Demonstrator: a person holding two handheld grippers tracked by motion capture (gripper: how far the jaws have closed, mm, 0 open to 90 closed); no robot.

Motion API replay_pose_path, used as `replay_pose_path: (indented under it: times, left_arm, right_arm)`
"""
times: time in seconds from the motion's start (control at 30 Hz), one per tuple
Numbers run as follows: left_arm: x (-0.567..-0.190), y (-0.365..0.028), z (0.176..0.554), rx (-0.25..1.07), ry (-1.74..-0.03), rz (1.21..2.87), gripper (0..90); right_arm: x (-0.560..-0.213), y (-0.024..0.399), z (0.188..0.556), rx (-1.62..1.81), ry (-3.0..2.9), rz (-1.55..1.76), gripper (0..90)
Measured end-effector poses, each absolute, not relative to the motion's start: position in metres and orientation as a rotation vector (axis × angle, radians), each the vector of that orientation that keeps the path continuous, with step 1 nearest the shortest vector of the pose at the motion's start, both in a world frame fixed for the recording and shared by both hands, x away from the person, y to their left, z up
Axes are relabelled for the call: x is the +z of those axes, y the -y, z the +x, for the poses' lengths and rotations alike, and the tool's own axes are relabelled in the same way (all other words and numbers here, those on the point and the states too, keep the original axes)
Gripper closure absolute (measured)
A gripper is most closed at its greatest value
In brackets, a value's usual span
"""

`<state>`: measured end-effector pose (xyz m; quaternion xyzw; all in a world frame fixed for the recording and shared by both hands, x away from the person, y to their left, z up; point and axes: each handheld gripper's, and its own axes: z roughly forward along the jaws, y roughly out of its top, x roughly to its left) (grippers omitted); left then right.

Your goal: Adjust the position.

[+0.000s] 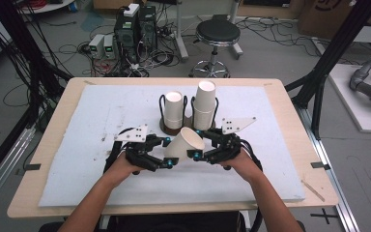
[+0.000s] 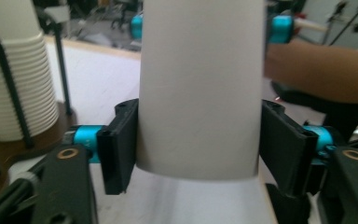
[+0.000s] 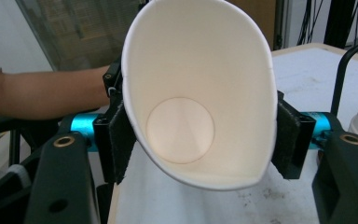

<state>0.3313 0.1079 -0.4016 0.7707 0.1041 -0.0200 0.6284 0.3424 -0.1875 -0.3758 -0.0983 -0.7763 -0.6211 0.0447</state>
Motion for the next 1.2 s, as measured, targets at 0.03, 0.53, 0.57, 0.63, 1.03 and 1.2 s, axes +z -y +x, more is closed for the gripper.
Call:
replay_pose_path:
  times: [0.03, 0.53, 0.57, 0.63, 1.03, 1.2]
  left_arm:
    - [-0.403, -0.107, 0.332, -0.049, -0.261, 1.781, 31.7]
    - [-0.403, -0.106, 0.330, -0.036, -0.214, 1.786, 36.0]
    - [-0.403, -0.106, 0.330, -0.035, -0.217, 1.771, 36.0]
    - [-0.401, -0.108, 0.330, -0.036, -0.217, 1.744, 36.0]
    - [-0.401, -0.104, 0.329, -0.040, -0.220, 1.729, 36.0]
    - [-0.403, -0.100, 0.328, -0.017, -0.226, 1.791, 35.5]
  right_arm:
    - [-0.376, 0.188, 0.343, -1.888, 2.386, -0.294, 36.8]
    - [-0.374, 0.186, 0.342, -1.917, 2.327, -0.355, 28.2]
    - [-0.375, 0.186, 0.341, -1.941, 2.303, -0.377, 22.2]
    - [-0.375, 0.184, 0.340, -1.977, 2.267, -0.413, 18.7]
    - [-0.379, 0.176, 0.338, -2.062, 2.228, -0.394, 29.8]
    - [-0.377, 0.175, 0.337, -2.041, 2.297, -0.340, 34.4]
